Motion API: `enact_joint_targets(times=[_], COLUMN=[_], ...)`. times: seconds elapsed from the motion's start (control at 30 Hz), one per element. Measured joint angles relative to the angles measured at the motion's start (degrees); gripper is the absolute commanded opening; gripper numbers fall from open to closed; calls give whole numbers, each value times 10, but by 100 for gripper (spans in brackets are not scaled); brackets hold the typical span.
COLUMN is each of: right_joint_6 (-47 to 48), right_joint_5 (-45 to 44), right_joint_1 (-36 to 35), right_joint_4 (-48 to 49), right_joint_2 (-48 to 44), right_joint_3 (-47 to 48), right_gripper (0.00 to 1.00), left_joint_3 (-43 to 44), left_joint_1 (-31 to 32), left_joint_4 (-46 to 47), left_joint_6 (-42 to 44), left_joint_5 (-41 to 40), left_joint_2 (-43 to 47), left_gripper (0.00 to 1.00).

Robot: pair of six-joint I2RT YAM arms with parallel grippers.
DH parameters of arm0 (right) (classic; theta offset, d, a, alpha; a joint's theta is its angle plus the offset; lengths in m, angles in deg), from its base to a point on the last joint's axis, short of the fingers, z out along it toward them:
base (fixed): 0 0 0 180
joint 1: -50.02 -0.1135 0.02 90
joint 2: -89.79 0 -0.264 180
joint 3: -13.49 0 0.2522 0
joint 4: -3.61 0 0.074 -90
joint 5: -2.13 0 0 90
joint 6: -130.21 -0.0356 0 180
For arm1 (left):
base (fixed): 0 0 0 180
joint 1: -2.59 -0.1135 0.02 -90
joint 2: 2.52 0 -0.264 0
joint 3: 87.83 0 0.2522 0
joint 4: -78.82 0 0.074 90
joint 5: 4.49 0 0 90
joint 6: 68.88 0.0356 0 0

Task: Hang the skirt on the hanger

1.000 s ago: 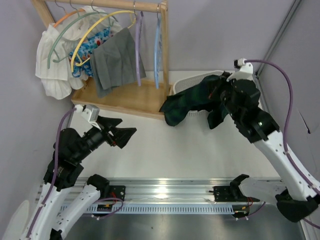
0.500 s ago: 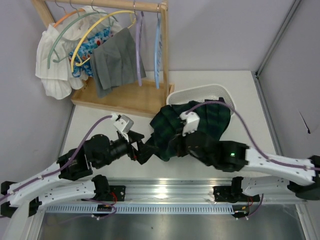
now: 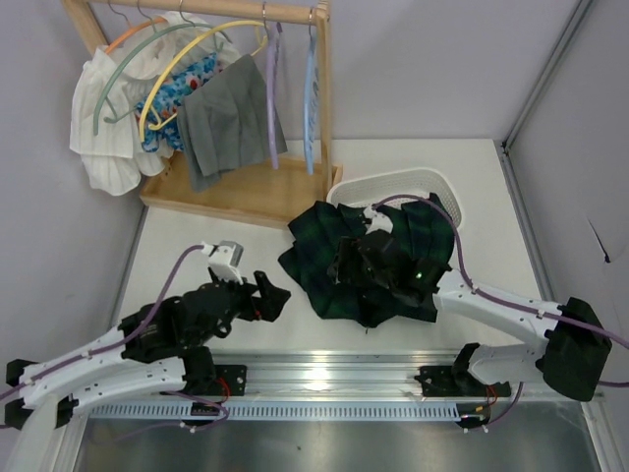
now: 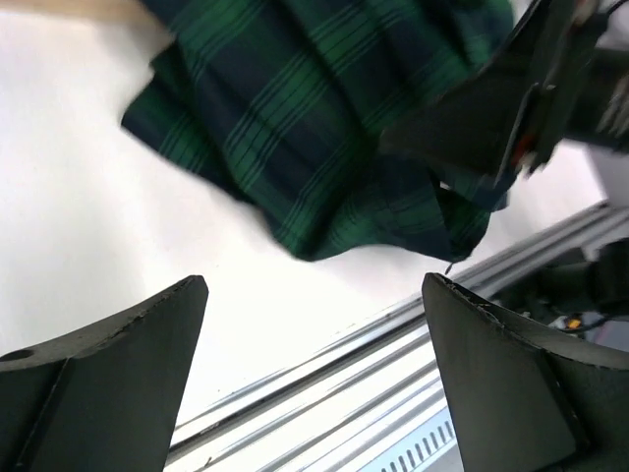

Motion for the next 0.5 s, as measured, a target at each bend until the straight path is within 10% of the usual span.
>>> enact_joint_targets(times=[0.5], right_joint_6=[41], right_joint_5=[-2], right_joint_1=[110], right_joint_4=[-137], right_joint_2=[-196], right_joint_3=[-3], right_gripper=[98], left_joint_3=[-13], left_joint_1=[146], left_joint_4=[151], left_joint_6=[-161], left_joint_5=[-70], left_joint_2=[-329], left_gripper=[95])
